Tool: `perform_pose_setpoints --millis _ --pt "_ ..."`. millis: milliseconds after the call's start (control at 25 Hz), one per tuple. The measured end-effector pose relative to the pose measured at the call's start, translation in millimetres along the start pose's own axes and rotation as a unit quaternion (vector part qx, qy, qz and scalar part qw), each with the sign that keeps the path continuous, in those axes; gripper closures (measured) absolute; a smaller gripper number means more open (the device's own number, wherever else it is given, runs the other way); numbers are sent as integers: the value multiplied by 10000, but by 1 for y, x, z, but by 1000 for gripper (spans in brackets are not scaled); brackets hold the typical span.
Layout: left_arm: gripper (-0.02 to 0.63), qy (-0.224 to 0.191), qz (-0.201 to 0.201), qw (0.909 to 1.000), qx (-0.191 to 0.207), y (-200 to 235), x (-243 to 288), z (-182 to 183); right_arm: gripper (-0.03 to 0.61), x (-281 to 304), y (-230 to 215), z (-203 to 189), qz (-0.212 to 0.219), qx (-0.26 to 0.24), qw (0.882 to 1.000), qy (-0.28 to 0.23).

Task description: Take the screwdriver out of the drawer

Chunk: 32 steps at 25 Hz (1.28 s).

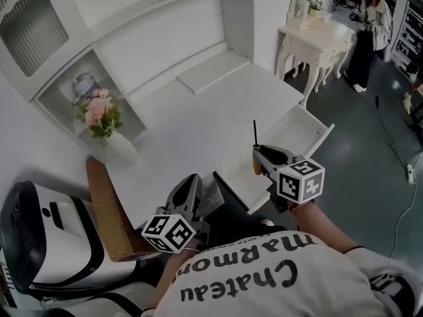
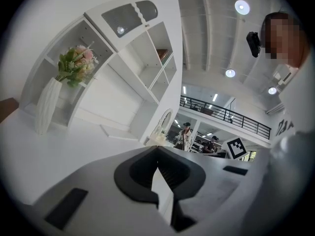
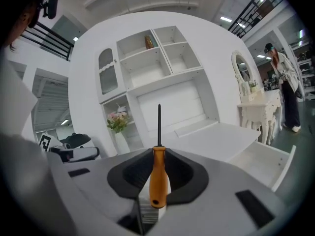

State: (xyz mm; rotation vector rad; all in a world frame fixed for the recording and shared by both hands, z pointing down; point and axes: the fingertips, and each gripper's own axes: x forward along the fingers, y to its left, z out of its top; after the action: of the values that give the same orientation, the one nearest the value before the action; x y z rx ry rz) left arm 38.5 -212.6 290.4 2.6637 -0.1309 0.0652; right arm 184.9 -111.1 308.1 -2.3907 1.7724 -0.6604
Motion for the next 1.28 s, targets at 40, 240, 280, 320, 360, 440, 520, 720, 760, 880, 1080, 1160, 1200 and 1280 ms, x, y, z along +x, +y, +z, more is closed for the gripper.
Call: perform_pose_setpoints --millis 40,240,280,320,360,440,520,720,760,880,1080,1160,1200,1280 --pt "591 8 5 10000 -5 0 0 -1 493 0 -1 -1 -10 11 10000 12" --pt "591 66 -10 10000 -18 0 0 -6 492 1 -2 -8 -33 13 10000 57" --pt "591 74 -11 10000 -24 1 -1 -6 492 1 -2 -9 -33 15 10000 73" --pt "591 81 -11 10000 -28 1 -1 -7 493 1 -1 -10 -29 15 10000 90" --pt "591 87 -13 10000 -32 0 -1 -7 492 1 -1 -11 -23 14 9999 110" --pt "591 100 -26 9999 -45 0 -1 -8 493 1 -1 -13 -19 16 9999 151" --pt "591 118 -38 9999 -58 0 -1 -10 492 1 -1 -16 -34 15 9998 190" --pt "591 140 -67 9998 -103 -1 0 -14 492 -2 0 -19 -46 -19 9997 251" --pt "591 134 -71 9998 -106 -1 0 -14 492 -3 -1 -19 -52 -26 9996 258" --pt "591 127 -82 9998 -113 -2 0 -15 493 -4 -2 -20 -73 -33 9996 272" --pt "591 133 -65 9998 -105 -3 -1 -16 492 -7 -3 -20 -91 -35 9996 270" --pt "591 128 -51 9998 -113 -3 0 -17 492 -9 -4 -20 -93 -41 9996 266" --pt "591 126 -51 9998 -117 -3 1 -18 493 -10 -5 -21 -95 -44 9996 268" --pt "591 122 -61 9998 -118 -5 4 -18 492 -12 -8 -20 -100 -43 9996 268"
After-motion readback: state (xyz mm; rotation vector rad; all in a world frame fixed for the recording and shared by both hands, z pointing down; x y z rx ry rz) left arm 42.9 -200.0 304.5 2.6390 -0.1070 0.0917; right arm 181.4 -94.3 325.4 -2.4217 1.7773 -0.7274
